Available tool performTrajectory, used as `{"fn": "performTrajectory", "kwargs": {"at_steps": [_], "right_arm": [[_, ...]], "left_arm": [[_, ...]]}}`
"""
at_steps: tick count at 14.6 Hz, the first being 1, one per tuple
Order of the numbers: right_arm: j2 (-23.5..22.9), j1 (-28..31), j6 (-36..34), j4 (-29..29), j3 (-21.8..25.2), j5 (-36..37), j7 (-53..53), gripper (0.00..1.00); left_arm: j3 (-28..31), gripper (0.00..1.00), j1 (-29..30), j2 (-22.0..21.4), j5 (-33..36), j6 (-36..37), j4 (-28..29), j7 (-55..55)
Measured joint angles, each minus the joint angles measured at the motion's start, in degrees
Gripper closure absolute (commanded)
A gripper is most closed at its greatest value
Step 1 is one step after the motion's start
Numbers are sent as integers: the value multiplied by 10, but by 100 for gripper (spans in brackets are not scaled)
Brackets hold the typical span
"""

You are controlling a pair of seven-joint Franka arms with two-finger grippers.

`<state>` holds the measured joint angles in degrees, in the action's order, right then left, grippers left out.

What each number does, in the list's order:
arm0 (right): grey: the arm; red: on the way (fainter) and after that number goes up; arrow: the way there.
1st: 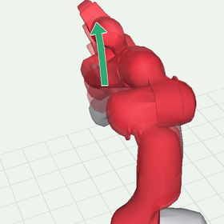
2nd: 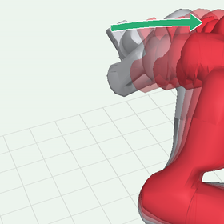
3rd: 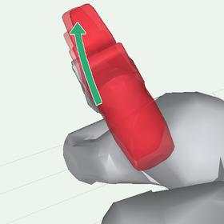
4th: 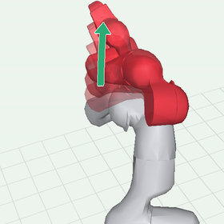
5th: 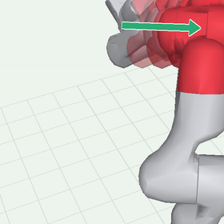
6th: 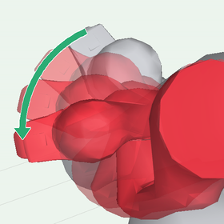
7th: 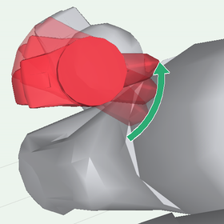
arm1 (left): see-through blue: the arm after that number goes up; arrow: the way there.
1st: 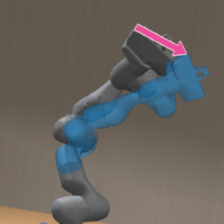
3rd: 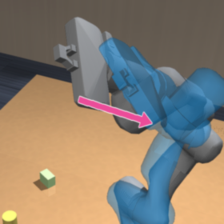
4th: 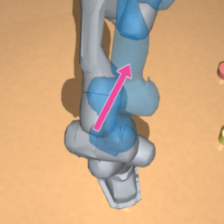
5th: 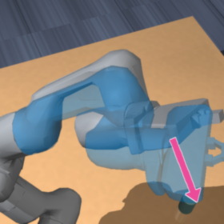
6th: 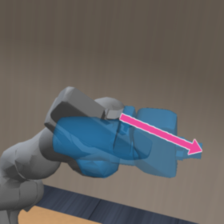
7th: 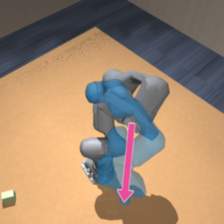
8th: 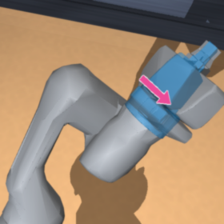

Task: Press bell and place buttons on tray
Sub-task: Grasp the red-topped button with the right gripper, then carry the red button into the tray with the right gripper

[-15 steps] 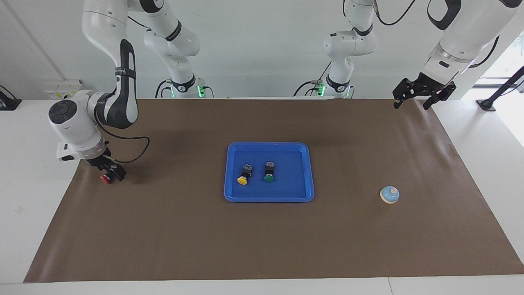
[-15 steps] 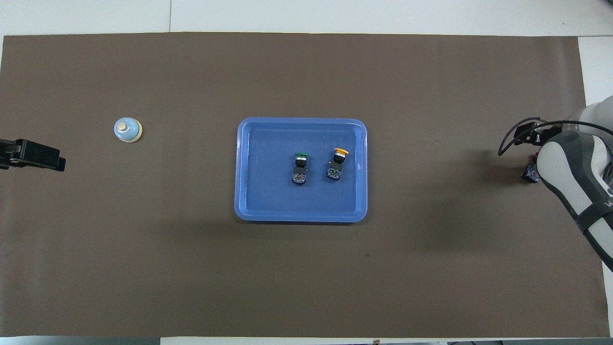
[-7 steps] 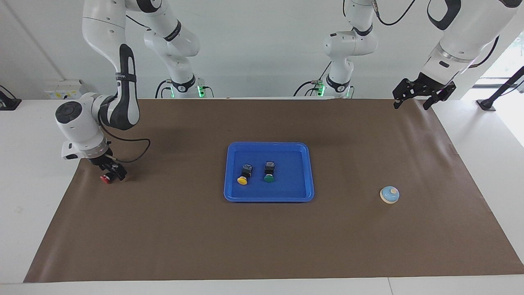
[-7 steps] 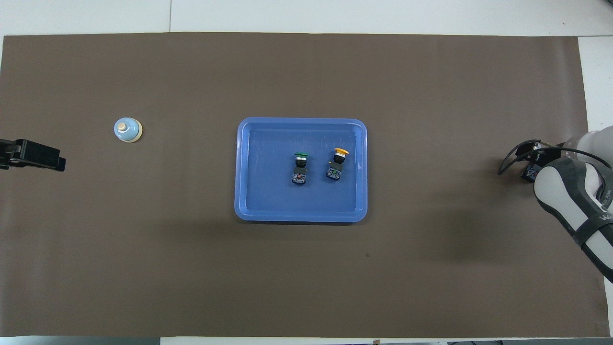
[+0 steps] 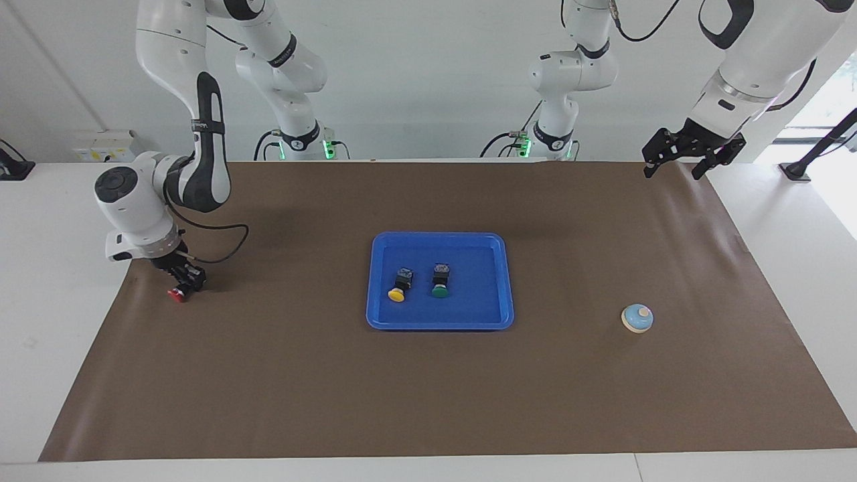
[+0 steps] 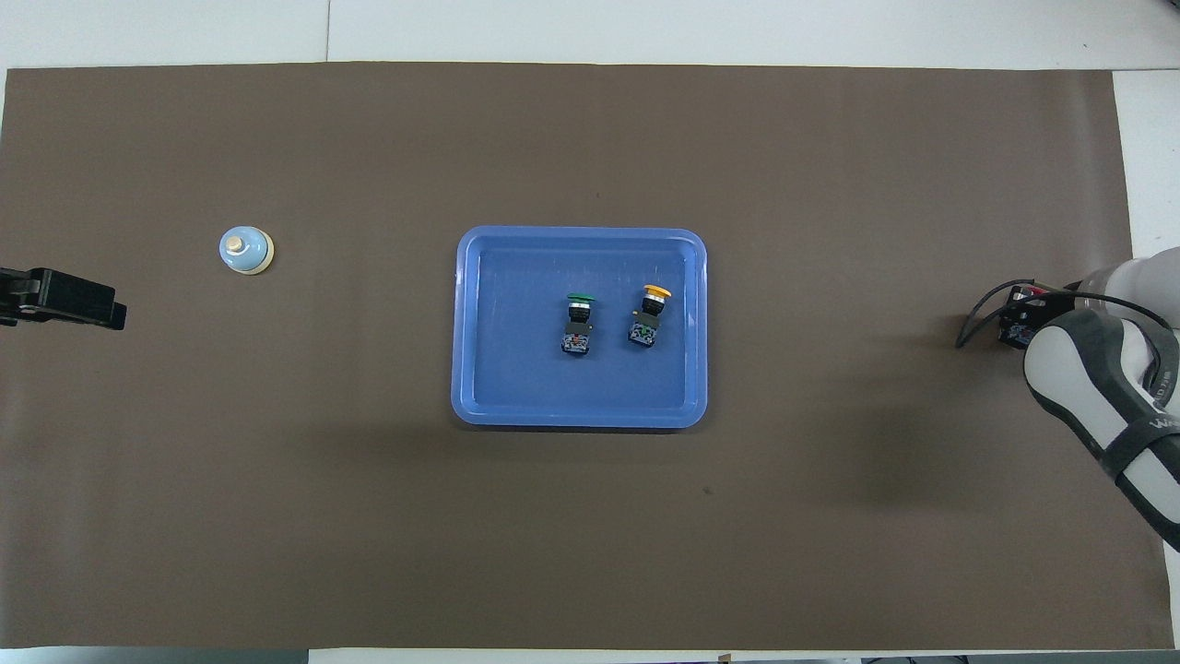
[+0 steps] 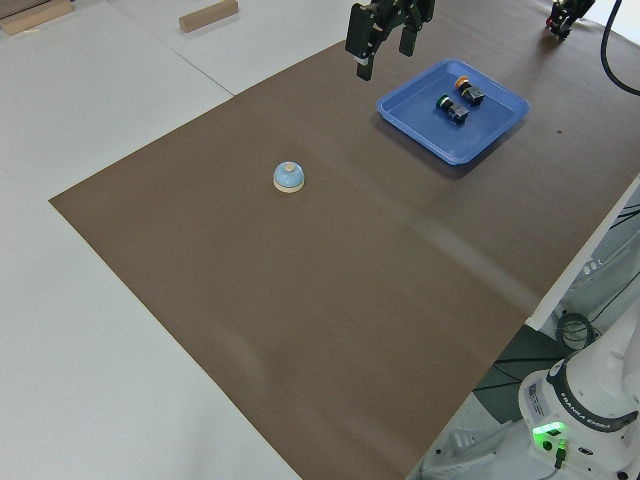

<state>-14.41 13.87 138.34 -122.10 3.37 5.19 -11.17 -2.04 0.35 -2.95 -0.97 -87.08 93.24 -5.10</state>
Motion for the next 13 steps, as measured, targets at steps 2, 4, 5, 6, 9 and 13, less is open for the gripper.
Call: {"fn": "performTrajectory", "kwargs": {"at_steps": [2,4,5,6,9,13], "right_arm": [[2,-1,-4,2,-3,0,16,100],[7,-12,-47,29,-8,0,18,100],[9,-25,-83,56,-9,0,18,100],[10,-43,-125,89,-9,0,16,100],[9,-110,-225,185,-12,-12,-19,100],[-15,-221,-294,266,-14,-37,-109,100]], "left_arm": [[0,0,0,0,0,0,0,0],[0,0,0,0,0,0,0,0],[0,0,0,0,0,0,0,0],[0,0,0,0,0,0,0,0],[0,0,0,0,0,0,0,0],[0,0,0,0,0,0,0,0]]}}
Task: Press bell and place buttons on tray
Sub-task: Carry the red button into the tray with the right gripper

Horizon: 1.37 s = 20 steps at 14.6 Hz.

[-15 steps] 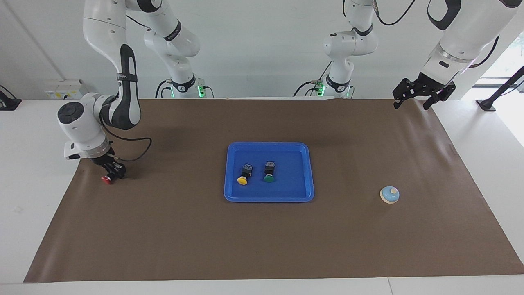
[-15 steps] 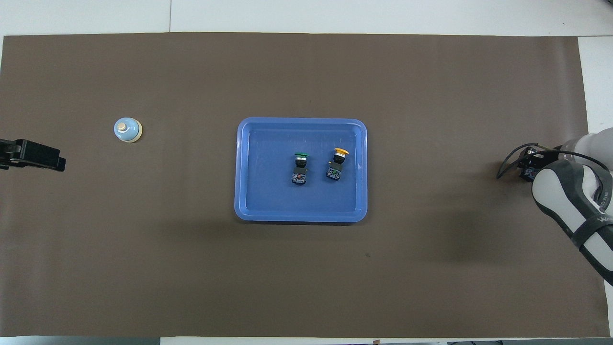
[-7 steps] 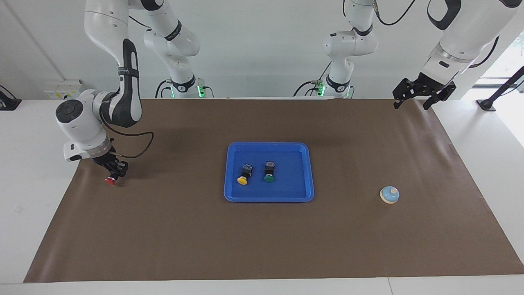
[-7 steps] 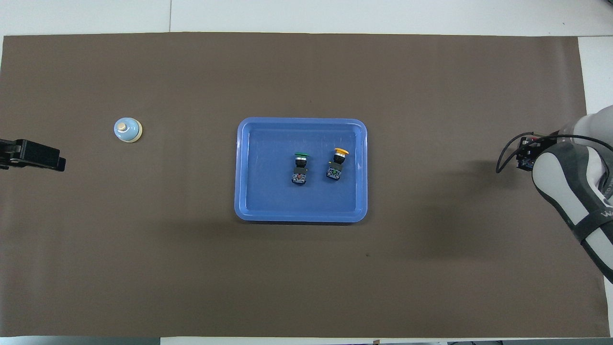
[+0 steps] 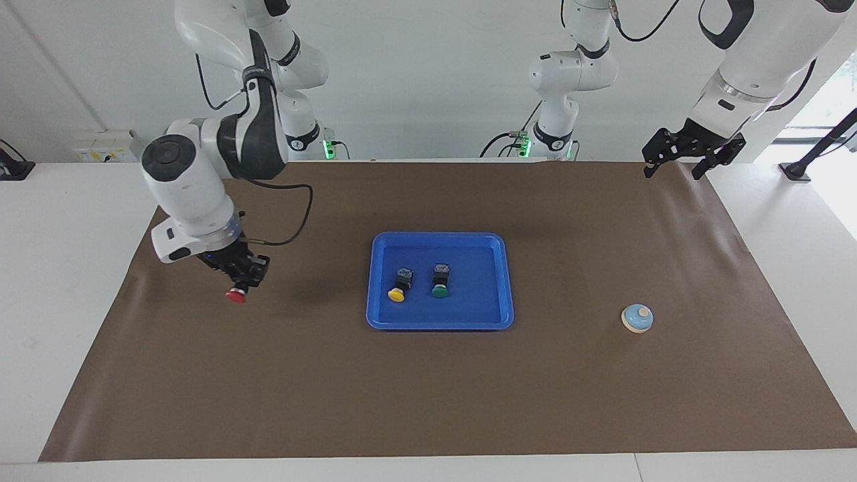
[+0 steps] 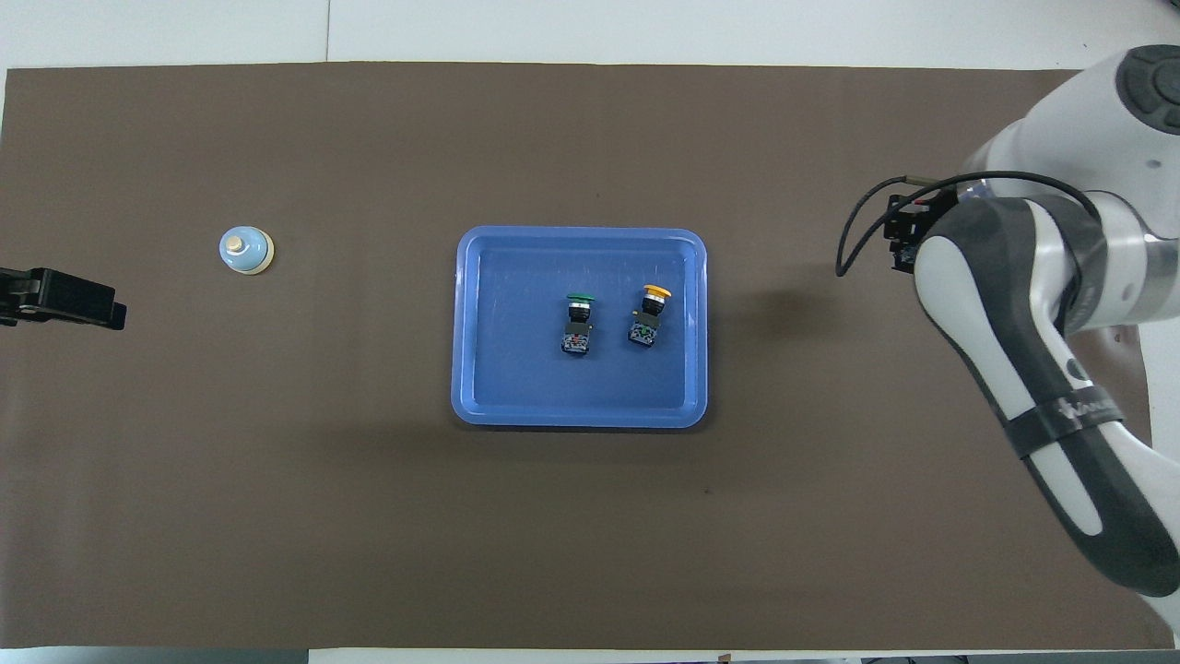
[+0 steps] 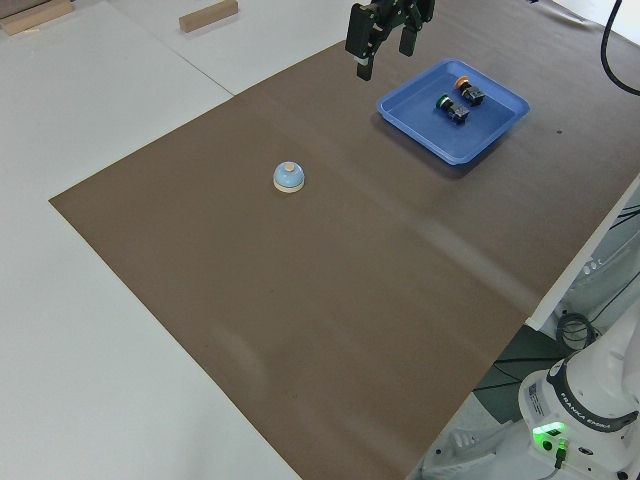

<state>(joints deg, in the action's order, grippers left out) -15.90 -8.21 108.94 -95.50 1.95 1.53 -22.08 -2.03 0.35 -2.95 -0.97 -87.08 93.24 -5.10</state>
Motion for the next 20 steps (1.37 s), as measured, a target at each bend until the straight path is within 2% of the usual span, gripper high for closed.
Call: {"fn": "performTrajectory", "kwargs": {"at_steps": [3,6,11,16,20], "right_arm": [[-29,-93,-34,54,-1,-42,-93,100],[-75,-180,-44,117,-1,-50,-192,100],[-185,-261,-34,215,0,-72,-267,100],[-231,-324,7,228,0,-72,-305,100],[-260,-342,20,230,1,-72,-305,100]], "left_arm": [[0,0,0,0,0,0,0,0],[0,0,0,0,0,0,0,0],[0,0,0,0,0,0,0,0],[0,0,0,0,0,0,0,0],[0,0,0,0,0,0,0,0]]}}
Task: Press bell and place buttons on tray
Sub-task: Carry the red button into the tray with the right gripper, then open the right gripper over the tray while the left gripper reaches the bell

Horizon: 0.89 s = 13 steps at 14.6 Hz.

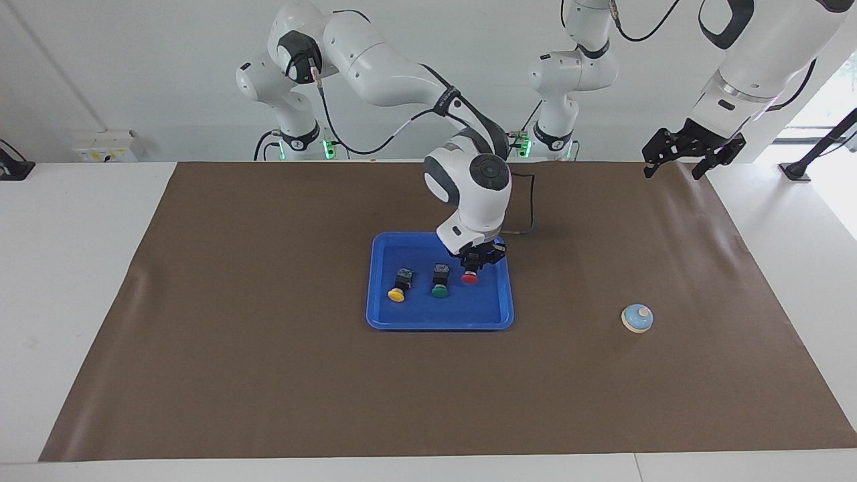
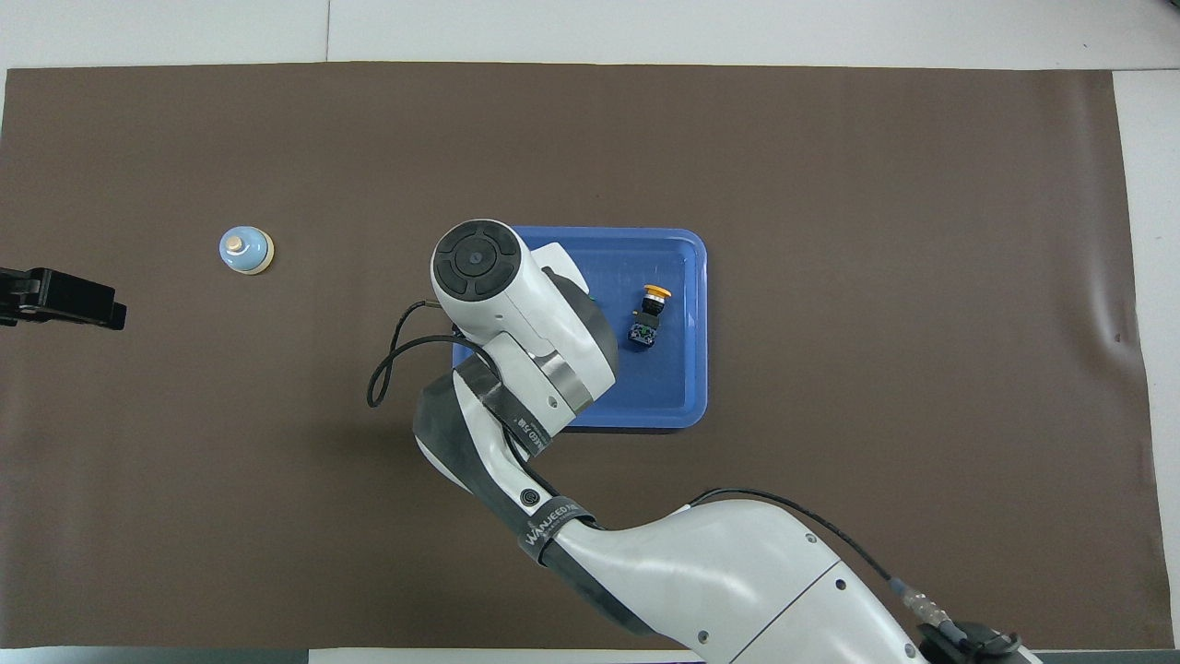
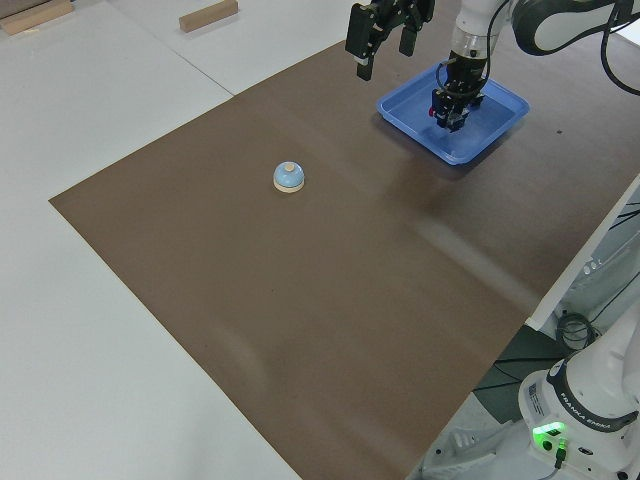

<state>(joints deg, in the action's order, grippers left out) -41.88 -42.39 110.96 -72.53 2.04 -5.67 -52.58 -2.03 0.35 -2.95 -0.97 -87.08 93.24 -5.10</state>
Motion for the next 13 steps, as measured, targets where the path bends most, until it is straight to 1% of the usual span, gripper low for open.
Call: {"fn": "performTrajectory", "kwargs": {"at_steps": [3,4,5,6,8,13], "right_arm": [[-3,-2,16,1,0,0,0,100],[-3,-6,26,0,0,0,0,99],[-3,-10,33,-2,0,0,-1,41],[-4,-13,40,-4,0,0,-3,10],[-4,-15,45,-8,0,0,-7,0],[4,-13,33,-7,11,0,-9,0]], "left_arm": [[0,0,0,0,0,0,0,0],[0,0,0,0,0,0,0,0],[0,0,0,0,0,0,0,0],[0,0,0,0,0,0,0,0],[0,0,0,0,0,0,0,0],[0,0,0,0,0,0,0,0]]}}
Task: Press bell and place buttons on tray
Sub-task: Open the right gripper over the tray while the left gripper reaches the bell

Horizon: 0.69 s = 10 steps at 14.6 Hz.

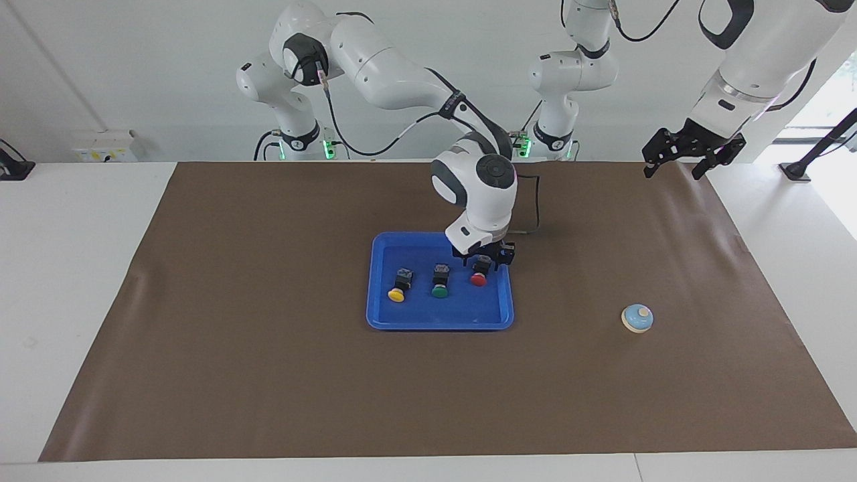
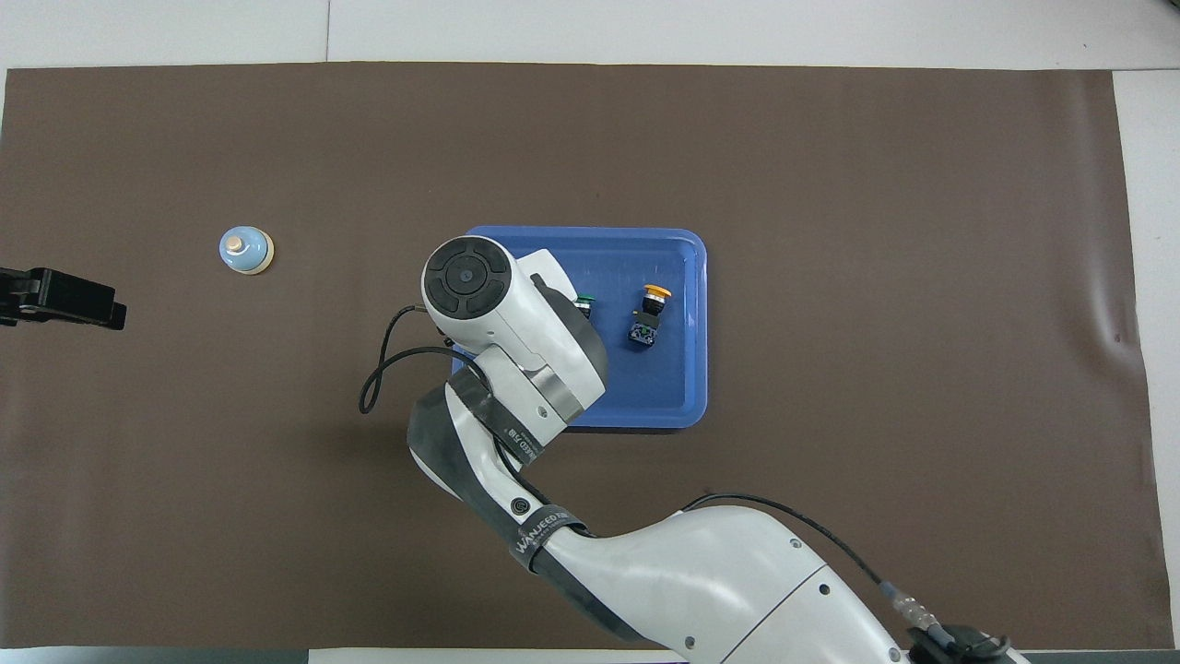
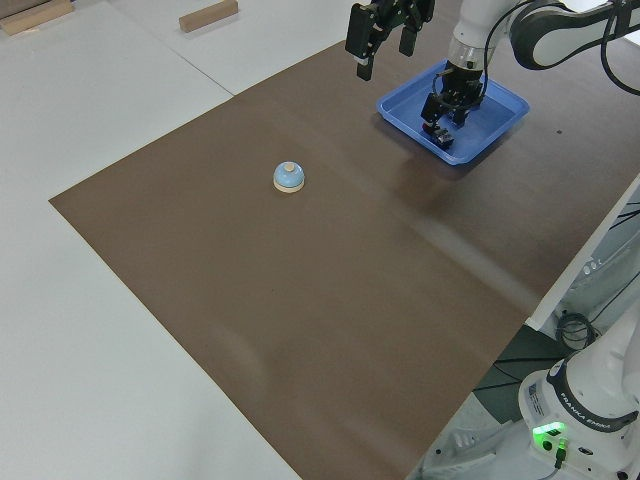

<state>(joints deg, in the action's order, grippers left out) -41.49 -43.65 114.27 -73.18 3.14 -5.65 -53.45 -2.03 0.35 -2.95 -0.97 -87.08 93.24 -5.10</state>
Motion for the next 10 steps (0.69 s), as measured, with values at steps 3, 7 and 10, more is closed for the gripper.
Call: {"fn": "performTrajectory", "kwargs": {"at_steps": [3,7,10], "right_arm": [[38,24,-44,5,26,0,-2,0],[107,117,-113,5,34,0,39,0],[141,190,-156,5,35,0,127,0]], "left_arm": [[0,0,0,0,0,0,0,0],[0,0,0,0,0,0,0,0],[0,0,0,0,0,0,0,0]]}}
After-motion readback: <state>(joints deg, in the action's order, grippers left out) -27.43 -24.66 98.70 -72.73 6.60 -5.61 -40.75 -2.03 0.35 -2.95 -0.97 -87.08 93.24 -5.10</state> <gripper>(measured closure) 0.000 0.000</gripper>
